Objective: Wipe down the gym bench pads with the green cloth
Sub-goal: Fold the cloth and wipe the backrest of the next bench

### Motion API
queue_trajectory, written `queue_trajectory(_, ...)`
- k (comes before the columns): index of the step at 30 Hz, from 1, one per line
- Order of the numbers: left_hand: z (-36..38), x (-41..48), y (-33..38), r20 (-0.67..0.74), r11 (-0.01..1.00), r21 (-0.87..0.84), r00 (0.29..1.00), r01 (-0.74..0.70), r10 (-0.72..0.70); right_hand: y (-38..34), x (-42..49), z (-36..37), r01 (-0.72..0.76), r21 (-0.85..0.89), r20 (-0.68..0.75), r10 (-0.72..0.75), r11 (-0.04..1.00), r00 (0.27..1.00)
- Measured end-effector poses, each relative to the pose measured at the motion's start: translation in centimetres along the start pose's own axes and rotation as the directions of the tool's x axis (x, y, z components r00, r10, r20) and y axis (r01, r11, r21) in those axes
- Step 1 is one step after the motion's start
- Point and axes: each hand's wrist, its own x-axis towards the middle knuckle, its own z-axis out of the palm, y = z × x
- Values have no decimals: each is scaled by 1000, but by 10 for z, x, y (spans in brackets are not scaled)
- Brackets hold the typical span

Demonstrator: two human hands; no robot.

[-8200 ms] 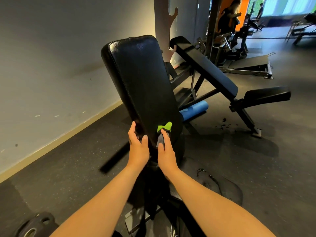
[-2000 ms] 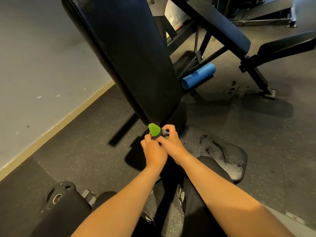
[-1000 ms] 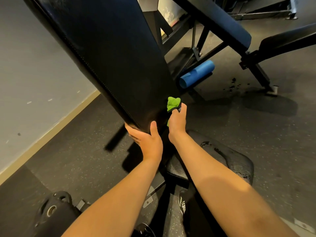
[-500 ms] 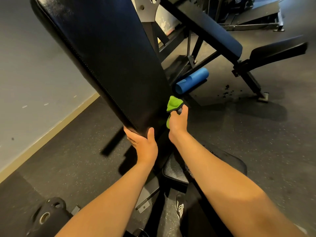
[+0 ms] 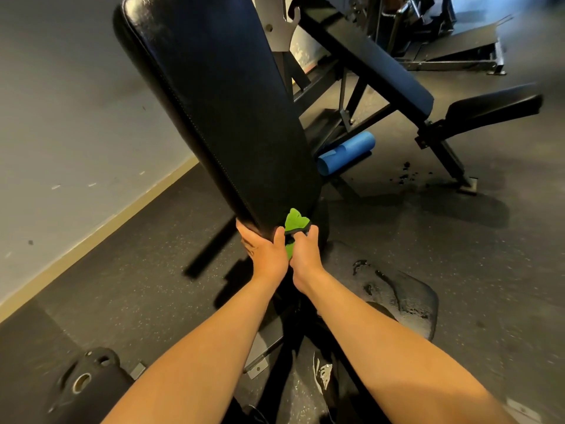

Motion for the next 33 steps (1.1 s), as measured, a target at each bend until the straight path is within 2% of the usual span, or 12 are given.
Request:
queue_trajectory(3,-12,-8,7,70,999,45,997,24,-27,13,-16,1,-53,30,58,51,998,997)
queue_trajectory(5,-24,-12,9,117,998,65,993,19,-27,9,-23,1,-42,-52,70,45,998,997)
queue_trajectory(7,-38,-15,14,129,994,109,991,14,-28,-3,-33,3,23,-226,30,-17,974,999)
queue_trajectory(10,-54,-19,29,122,994,107,992,-1,-12,-37,-47,14,199,-405,-26,-229,892,973)
queue_trajectory(14,-72,-23,66,71,991,-19,988,-133,134,-96,-64,52,403,-372,192,-355,836,915)
queue_trajectory(17,-87,-14,102,3,955,34,956,-295,295,-133,-74,77,480,-319,328,-380,817,865)
queue_trajectory(21,-110,11,153,-78,857,151,858,-493,508,-177,-69,106,602,-280,433,-462,747,774)
queue_trajectory(24,-120,40,192,-148,783,305,785,-543,602,-192,-46,117,671,-253,423,-544,697,724)
queue_trajectory(28,-129,86,248,-217,679,491,679,-546,702,-203,3,120,627,-277,196,-596,728,779)
queue_trajectory(30,-134,99,274,-202,571,621,594,-537,779,-231,14,132,618,-269,104,-616,739,781)
queue_trajectory(32,-140,111,305,-122,428,785,565,-448,816,-275,14,164,668,-239,148,-653,705,742)
queue_trajectory(33,-139,108,310,-80,381,825,582,-417,809,-286,8,175,725,-236,208,-695,647,688)
